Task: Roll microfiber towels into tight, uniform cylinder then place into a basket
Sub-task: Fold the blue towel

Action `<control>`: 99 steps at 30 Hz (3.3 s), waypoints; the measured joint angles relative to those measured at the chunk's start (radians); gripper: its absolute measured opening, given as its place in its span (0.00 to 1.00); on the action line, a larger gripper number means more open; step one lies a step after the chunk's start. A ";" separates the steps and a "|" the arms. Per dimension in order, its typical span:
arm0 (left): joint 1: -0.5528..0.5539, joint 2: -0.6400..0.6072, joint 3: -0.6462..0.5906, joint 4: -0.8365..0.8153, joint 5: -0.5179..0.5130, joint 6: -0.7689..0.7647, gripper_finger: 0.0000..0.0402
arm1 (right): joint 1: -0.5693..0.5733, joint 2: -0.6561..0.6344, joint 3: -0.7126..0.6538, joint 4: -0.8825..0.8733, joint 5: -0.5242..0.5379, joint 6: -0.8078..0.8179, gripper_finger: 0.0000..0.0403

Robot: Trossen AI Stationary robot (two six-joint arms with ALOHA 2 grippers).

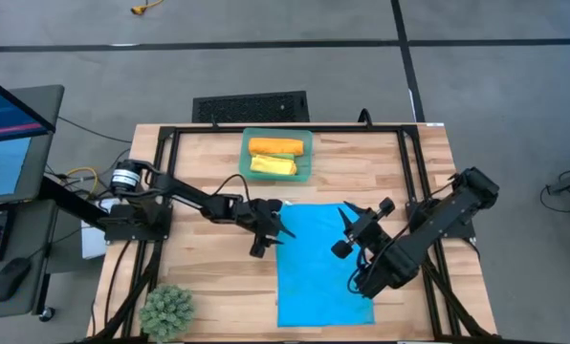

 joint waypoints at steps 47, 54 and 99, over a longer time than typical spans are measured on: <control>0.095 -0.040 -0.005 -0.321 -0.136 -0.216 0.45 | 0.008 0.001 0.009 0.005 -0.057 -0.012 0.29; 0.036 -0.100 -0.003 -0.379 -0.208 -0.190 0.45 | 0.008 0.001 0.009 0.009 -0.058 -0.012 0.29; -0.500 -0.103 0.207 -0.592 -0.372 -0.343 0.45 | 0.228 0.079 -0.006 0.175 -0.479 -0.182 0.29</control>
